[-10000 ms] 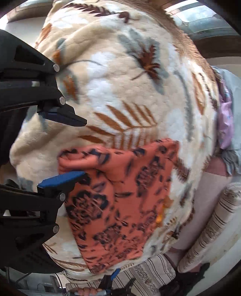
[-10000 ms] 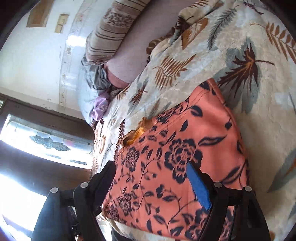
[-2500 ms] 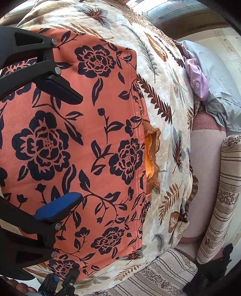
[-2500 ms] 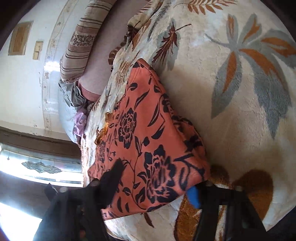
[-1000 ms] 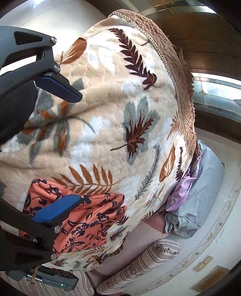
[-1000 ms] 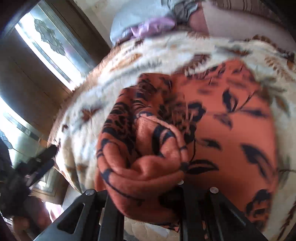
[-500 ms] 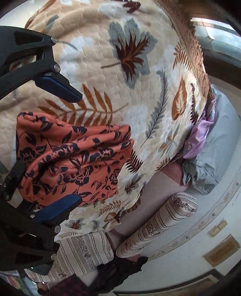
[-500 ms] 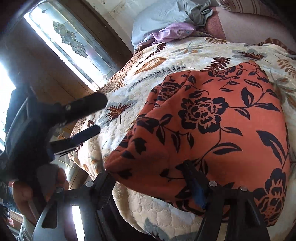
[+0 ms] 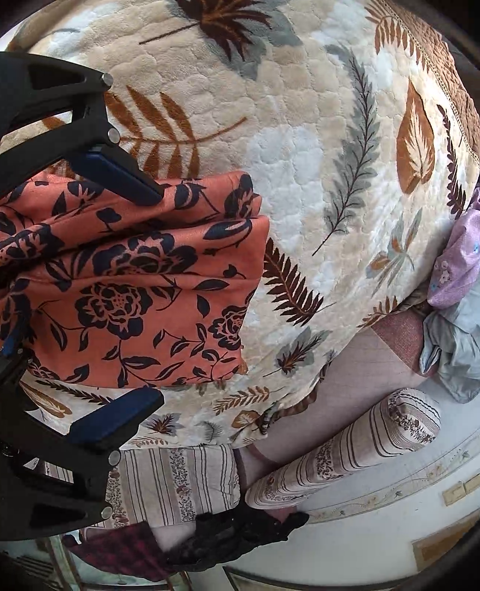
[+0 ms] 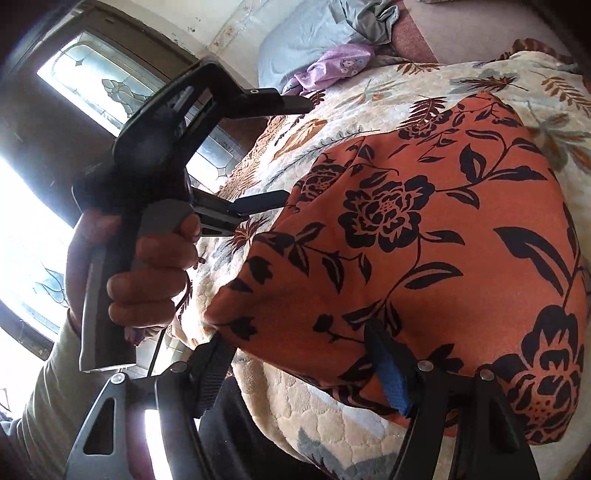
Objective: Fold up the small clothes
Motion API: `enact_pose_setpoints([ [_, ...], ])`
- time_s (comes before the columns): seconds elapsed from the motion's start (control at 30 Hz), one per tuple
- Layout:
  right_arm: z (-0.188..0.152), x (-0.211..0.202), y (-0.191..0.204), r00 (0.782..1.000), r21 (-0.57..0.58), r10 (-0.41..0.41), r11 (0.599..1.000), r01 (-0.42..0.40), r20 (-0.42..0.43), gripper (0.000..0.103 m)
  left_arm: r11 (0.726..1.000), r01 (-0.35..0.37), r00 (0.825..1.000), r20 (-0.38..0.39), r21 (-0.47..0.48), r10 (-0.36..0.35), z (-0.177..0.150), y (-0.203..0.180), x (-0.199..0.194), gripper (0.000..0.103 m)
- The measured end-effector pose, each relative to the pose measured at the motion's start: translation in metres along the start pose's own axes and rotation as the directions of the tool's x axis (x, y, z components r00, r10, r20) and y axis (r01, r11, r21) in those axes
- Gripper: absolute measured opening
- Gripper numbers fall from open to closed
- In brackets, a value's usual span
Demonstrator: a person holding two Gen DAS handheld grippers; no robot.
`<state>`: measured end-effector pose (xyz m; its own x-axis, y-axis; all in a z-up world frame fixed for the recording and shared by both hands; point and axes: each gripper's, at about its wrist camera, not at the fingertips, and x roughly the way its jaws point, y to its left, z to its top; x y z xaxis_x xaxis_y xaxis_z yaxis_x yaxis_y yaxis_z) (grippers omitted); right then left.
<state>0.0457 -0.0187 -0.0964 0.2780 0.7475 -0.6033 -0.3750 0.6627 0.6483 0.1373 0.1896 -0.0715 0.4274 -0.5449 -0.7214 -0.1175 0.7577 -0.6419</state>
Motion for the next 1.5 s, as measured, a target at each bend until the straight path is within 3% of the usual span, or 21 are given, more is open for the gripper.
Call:
enact_pose_setpoints([
  [0.1,-0.001,-0.005,-0.006,1.0,0.022,0.017,1.0,-0.017,0.003,0.074,1.0,-0.002,1.0,-0.016,0.0,0.002,0.004,0.0,0.004,0.099],
  [0.17,-0.001,-0.006,-0.007,1.0,0.022,0.023,0.999,-0.023,0.005,0.074,0.998,-0.07,0.997,-0.013,-0.001,0.07,0.007,0.0,0.004,0.099],
  [0.27,-0.001,-0.009,-0.009,0.999,0.025,0.035,0.999,-0.035,0.002,0.074,0.993,-0.112,0.993,0.046,0.041,0.11,0.002,0.0,-0.011,0.098],
  [0.33,-0.001,-0.009,-0.013,0.999,0.028,0.042,0.999,-0.042,0.004,0.074,0.986,-0.162,0.986,0.044,0.036,0.16,0.0,0.006,-0.013,0.098],
  [0.47,0.0,-0.007,-0.018,0.999,0.032,0.049,0.998,-0.049,0.006,0.074,0.986,-0.164,0.986,-0.03,0.03,0.165,-0.003,0.011,0.003,0.098],
  [0.67,0.002,-0.009,-0.033,0.997,0.078,0.073,0.994,-0.074,0.016,0.074,0.993,-0.104,0.99,-0.093,0.064,0.109,0.005,-0.014,0.019,0.098],
  [0.97,0.002,-0.01,-0.039,0.996,0.086,0.086,0.992,-0.087,0.019,0.073,0.988,-0.135,0.986,-0.09,0.08,0.142,0.012,-0.018,0.02,0.098],
  [1.2,0.001,-0.011,-0.035,0.997,0.073,0.081,0.994,-0.082,0.018,0.073,0.97,-0.217,0.964,-0.131,0.111,0.231,0.01,-0.018,0.038,0.098],
  [1.27,0.001,-0.01,-0.035,0.996,0.072,0.082,0.994,-0.083,0.018,0.074,0.961,-0.222,0.963,-0.116,0.166,0.242,0.009,-0.028,0.041,0.082],
  [1.33,0.0,-0.009,-0.035,0.997,0.072,0.081,0.994,-0.082,0.019,0.073,0.937,-0.266,0.945,-0.132,0.227,0.3,0.008,-0.037,0.048,0.033],
  [1.4,0.0,-0.009,-0.034,0.997,0.071,0.078,0.994,-0.079,0.017,0.073,0.91,-0.312,0.926,-0.126,0.272,0.355,0.009,-0.041,0.052,0.022],
  [1.5,0.0,-0.008,-0.031,0.997,0.069,0.074,0.995,-0.075,0.017,0.073,0.904,-0.292,0.933,-0.115,0.313,0.341,0.012,-0.046,0.051,0.017],
])
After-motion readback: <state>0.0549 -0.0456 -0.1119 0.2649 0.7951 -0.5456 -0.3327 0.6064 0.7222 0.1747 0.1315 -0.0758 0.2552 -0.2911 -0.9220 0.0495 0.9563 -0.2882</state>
